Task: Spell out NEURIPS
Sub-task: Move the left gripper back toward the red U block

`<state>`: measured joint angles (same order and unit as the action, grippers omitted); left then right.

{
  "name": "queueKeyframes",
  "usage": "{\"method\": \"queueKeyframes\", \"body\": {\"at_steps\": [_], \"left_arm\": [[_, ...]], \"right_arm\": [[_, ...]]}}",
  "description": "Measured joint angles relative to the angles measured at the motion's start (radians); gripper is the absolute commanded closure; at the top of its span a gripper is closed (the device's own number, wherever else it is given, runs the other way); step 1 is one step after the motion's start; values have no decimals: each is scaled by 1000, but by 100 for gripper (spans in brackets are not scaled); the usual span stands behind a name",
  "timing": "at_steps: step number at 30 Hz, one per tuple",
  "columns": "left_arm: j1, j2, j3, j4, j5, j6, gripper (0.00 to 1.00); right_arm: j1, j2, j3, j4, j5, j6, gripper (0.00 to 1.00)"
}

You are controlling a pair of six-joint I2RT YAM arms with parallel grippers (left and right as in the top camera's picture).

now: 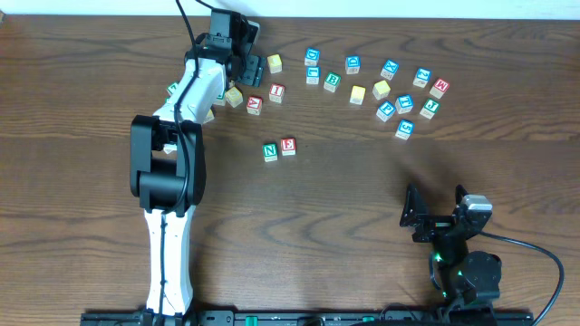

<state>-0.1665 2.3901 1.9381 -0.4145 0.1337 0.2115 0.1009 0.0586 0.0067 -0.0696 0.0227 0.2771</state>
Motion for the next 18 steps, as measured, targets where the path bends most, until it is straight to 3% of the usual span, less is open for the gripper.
{"method": "queueKeyframes", "body": {"at_steps": [18], "left_arm": [[-1, 0, 0, 0, 47, 7, 28]], "right_arm": [[0, 0, 0, 0, 0, 0, 1]]}}
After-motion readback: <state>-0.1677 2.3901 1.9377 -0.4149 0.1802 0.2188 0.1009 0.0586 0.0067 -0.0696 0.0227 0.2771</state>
